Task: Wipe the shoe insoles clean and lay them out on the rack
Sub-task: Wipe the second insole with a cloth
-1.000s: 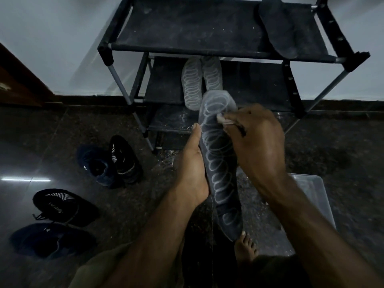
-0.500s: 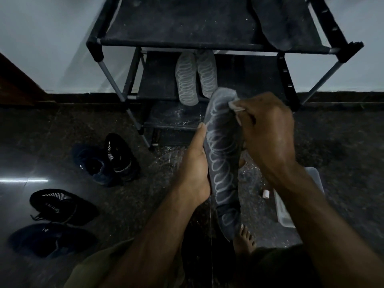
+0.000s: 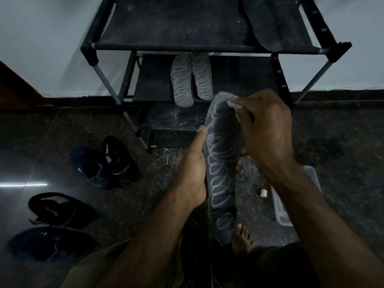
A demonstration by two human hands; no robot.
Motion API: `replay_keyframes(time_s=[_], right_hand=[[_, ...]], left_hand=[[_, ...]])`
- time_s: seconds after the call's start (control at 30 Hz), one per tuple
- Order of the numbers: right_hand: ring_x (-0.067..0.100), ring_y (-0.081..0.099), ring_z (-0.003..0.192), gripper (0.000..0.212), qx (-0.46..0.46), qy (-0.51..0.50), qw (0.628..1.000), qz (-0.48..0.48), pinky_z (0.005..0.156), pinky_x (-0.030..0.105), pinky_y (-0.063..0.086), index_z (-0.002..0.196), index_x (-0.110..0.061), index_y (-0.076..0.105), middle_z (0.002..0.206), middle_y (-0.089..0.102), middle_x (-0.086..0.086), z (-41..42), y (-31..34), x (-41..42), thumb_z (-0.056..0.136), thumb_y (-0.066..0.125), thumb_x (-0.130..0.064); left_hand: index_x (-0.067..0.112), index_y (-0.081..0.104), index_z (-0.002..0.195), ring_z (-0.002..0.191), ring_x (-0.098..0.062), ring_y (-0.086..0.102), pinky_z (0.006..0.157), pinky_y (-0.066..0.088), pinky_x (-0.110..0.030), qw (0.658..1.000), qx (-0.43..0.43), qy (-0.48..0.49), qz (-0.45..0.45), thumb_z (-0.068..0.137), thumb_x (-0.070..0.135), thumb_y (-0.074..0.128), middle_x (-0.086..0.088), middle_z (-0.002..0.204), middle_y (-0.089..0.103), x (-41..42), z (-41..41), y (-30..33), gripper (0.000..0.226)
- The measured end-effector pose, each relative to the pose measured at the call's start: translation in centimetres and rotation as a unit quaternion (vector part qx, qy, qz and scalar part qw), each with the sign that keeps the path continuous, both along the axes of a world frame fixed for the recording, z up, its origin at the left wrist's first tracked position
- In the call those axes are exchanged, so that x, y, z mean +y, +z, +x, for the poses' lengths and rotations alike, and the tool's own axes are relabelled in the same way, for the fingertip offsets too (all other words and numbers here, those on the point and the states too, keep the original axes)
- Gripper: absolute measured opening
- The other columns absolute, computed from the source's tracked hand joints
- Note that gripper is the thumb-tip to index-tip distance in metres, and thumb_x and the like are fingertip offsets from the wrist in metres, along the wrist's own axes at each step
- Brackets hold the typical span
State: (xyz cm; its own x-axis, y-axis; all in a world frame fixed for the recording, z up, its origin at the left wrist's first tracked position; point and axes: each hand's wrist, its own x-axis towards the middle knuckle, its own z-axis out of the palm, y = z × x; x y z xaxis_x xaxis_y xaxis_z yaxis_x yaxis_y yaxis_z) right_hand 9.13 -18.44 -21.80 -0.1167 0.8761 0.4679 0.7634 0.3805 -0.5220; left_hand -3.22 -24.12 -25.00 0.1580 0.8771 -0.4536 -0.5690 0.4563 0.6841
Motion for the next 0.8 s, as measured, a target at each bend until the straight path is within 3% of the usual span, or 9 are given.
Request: replay_keyframes(time_s=[0.13, 0.17, 0.23, 0.27, 0.37, 0.47, 0.57, 0.67, 0.8], right_hand=[[0.03, 0.059, 0.08, 0.016, -0.005, 0.068, 0.997, -0.021, 0.071, 0.031, 0.047, 0.092, -0.001, 0.074, 0.088, 0.063, 0.018, -2.4, -0.1, -1.3, 0.085, 0.061, 0.003], [0.026, 0.059, 0.082, 0.015, 0.001, 0.095, 0.995, -0.033, 0.073, 0.032, 0.049, 0.091, -0.001, 0.074, 0.088, 0.063, 0.016, -2.8, 0.1, -1.7, 0.084, 0.061, 0.003], [0.009, 0.059, 0.089, 0.015, 0.024, 0.128, 0.99, -0.05, 0.08, 0.016, 0.048, 0.094, -0.003, 0.075, 0.095, 0.064, 0.009, -2.6, 0.7, -1.8, 0.087, 0.062, -0.005], [0.01, 0.06, 0.091, 0.016, 0.004, 0.118, 0.992, -0.034, 0.082, 0.013, 0.047, 0.097, -0.006, 0.075, 0.098, 0.065, 0.009, -2.2, 0.9, -1.6, 0.088, 0.062, -0.007], [0.026, 0.062, 0.079, 0.017, -0.047, 0.034, 0.998, 0.003, 0.069, 0.033, 0.055, 0.104, -0.011, 0.074, 0.094, 0.065, 0.015, -0.3, 0.8, -0.5, 0.091, 0.063, -0.008], [0.02, 0.059, 0.081, 0.017, -0.022, -0.001, 1.0, -0.012, 0.068, 0.029, 0.051, 0.106, -0.012, 0.072, 0.096, 0.064, 0.011, 0.5, 0.5, 0.0, 0.094, 0.06, -0.012], [0.022, 0.06, 0.084, 0.018, -0.013, 0.048, 0.999, -0.006, 0.072, 0.035, 0.054, 0.105, -0.009, 0.073, 0.097, 0.063, 0.011, -0.7, 0.5, -0.4, 0.094, 0.06, -0.013], [0.028, 0.061, 0.089, 0.021, -0.023, 0.115, 0.993, -0.004, 0.076, 0.039, 0.054, 0.105, -0.007, 0.074, 0.097, 0.063, 0.013, -1.9, 0.7, -1.1, 0.092, 0.059, -0.014], [0.022, 0.059, 0.083, 0.02, -0.014, 0.045, 0.999, -0.004, 0.07, 0.031, 0.053, 0.105, -0.009, 0.074, 0.097, 0.062, 0.011, -0.5, 0.9, -0.4, 0.091, 0.06, -0.006]], left_hand=[[0.013, 0.068, 0.113, 0.097, -0.025, 0.068, 0.083, 0.055, -0.036, 0.999, -0.049, 0.007, -0.011, 0.095, 0.053, 0.044, -0.013, 0.108, 0.07, 0.1, -0.2, -0.1, 0.05], [0.012, 0.069, 0.111, 0.096, -0.024, 0.068, 0.083, 0.056, -0.036, 0.998, -0.06, 0.004, -0.011, 0.096, 0.053, 0.043, -0.013, 0.106, 0.07, 0.1, -0.4, -0.2, 0.051], [0.011, 0.067, 0.114, 0.094, -0.023, 0.068, 0.083, 0.056, -0.035, 0.998, -0.056, -0.009, -0.002, 0.095, 0.053, 0.044, -0.013, 0.104, 0.071, 0.0, -0.6, 0.1, 0.052], [0.01, 0.065, 0.117, 0.09, -0.022, 0.068, 0.079, 0.055, -0.035, 0.999, -0.041, -0.018, 0.006, 0.092, 0.053, 0.047, -0.011, 0.1, 0.071, 0.0, -0.6, 0.2, 0.053], [0.009, 0.06, 0.125, 0.094, -0.024, 0.066, 0.086, 0.05, -0.042, 0.999, 0.02, -0.025, 0.021, 0.088, 0.057, 0.055, -0.01, 0.104, 0.07, 0.3, -0.4, -0.1, 0.061], [0.011, 0.06, 0.131, 0.118, -0.034, 0.057, 0.108, 0.04, -0.052, 0.999, 0.002, -0.033, 0.004, 0.093, 0.059, 0.048, -0.015, 0.127, 0.063, 0.2, 0.1, -0.7, 0.062], [0.01, 0.06, 0.129, 0.103, -0.027, 0.063, 0.092, 0.051, -0.044, 1.0, -0.015, -0.023, -0.009, 0.097, 0.056, 0.044, -0.014, 0.118, 0.066, 0.3, -0.1, -0.6, 0.059], [0.012, 0.06, 0.128, 0.104, -0.027, 0.065, 0.086, 0.052, -0.041, 0.999, -0.043, -0.02, -0.004, 0.095, 0.056, 0.045, -0.015, 0.119, 0.066, 0.2, -0.4, -0.4, 0.057], [0.009, 0.062, 0.124, 0.087, -0.024, 0.066, 0.078, 0.052, -0.04, 0.999, -0.016, -0.043, 0.004, 0.099, 0.054, 0.04, -0.012, 0.104, 0.068, 0.2, -0.4, -0.3, 0.057]])
